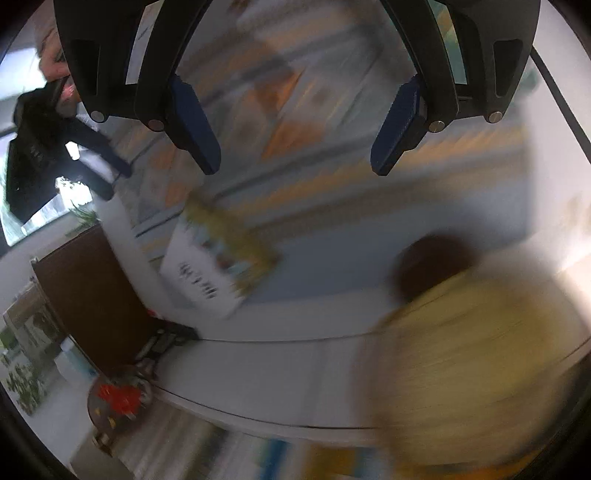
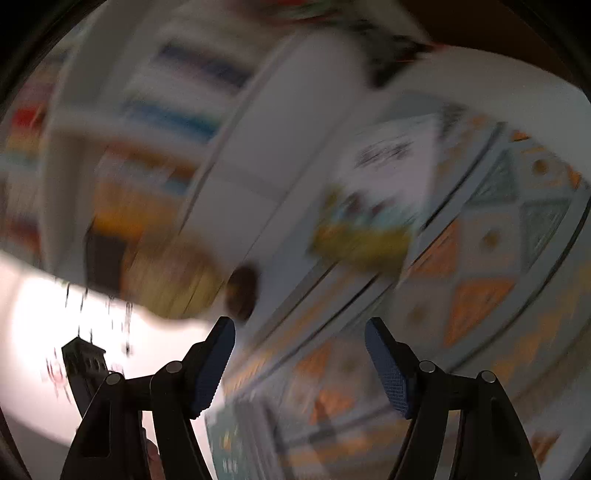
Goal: Organize books
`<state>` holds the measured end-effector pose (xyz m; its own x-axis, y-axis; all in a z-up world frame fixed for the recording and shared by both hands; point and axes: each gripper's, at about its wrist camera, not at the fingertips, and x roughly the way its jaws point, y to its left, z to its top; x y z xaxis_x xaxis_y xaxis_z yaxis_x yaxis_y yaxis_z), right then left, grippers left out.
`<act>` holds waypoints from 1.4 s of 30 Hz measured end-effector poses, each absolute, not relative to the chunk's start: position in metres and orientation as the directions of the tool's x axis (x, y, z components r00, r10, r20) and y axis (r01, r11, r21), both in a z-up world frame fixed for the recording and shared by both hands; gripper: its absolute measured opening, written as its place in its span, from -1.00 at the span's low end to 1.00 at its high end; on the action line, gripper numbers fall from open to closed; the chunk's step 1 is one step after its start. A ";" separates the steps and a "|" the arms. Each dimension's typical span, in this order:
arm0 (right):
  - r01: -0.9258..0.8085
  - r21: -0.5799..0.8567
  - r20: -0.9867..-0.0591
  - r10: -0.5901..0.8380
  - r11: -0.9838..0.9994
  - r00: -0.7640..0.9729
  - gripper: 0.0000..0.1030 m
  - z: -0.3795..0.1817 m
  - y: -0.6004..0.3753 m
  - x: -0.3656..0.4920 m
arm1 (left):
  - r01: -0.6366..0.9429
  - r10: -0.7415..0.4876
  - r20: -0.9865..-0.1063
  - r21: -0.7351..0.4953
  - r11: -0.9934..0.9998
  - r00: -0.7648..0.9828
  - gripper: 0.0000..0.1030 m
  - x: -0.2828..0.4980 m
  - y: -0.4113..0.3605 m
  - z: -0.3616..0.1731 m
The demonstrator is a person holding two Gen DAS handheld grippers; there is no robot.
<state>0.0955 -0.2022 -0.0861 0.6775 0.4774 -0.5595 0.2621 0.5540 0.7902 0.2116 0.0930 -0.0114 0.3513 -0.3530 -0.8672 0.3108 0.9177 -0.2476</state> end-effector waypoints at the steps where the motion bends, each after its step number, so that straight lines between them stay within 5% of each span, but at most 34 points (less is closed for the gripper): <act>1: 0.280 0.803 -0.551 0.476 0.526 0.686 0.38 -0.095 -0.219 0.107 | 0.324 -0.361 -0.868 -0.252 0.912 0.341 0.60 0.228 0.075 -0.019; 8: 0.326 0.814 -0.561 0.502 0.481 0.658 0.38 -0.152 -0.272 0.170 | 0.371 -0.373 -0.900 -0.275 0.887 0.225 0.60 0.314 -0.034 -0.090; 16: 0.297 0.854 -0.509 0.567 0.427 0.647 0.38 -0.180 -0.271 0.199 | 0.399 -0.316 -0.938 -0.238 0.886 0.141 0.61 0.322 -0.058 -0.126; 19: 0.290 0.853 -0.508 0.565 0.433 0.650 0.60 -0.178 -0.267 0.205 | 0.419 -0.306 -0.943 -0.228 0.879 0.131 0.72 0.318 -0.060 -0.128; 21: 0.257 0.877 -0.464 0.577 0.406 0.672 0.83 -0.174 -0.265 0.208 | 0.431 -0.313 -0.940 -0.229 0.873 0.134 0.81 0.315 -0.061 -0.130; 25: 0.045 0.977 -0.175 0.659 0.210 0.731 0.79 -0.166 -0.272 0.206 | 0.454 -0.320 -0.937 -0.226 0.862 0.142 0.92 0.310 -0.066 -0.132; 26: 0.033 0.978 -0.167 0.670 0.208 0.724 0.77 -0.165 -0.271 0.209 | 0.451 -0.330 -0.934 -0.237 0.860 0.139 0.94 0.310 -0.064 -0.133; 31: 0.135 0.973 -0.230 0.715 0.189 0.660 0.16 -0.196 -0.251 0.225 | 0.473 -0.359 -0.924 -0.258 0.842 0.136 0.95 0.310 -0.057 -0.130; 33: 0.203 0.957 -0.289 0.690 0.206 0.664 -0.56 -0.206 -0.252 0.224 | 0.465 -0.404 -0.911 -0.321 0.825 0.089 0.94 0.308 -0.045 -0.127; 35: 0.221 0.962 -0.269 0.693 0.160 0.669 -0.94 -0.215 -0.254 0.221 | 0.431 -0.448 -0.889 -0.371 0.823 0.092 0.93 0.306 -0.025 -0.121; 42: 0.031 0.999 -0.034 0.801 0.020 0.598 -0.94 -0.183 -0.247 0.216 | 0.148 -0.679 -0.729 -0.665 0.732 0.081 0.93 0.318 0.060 -0.119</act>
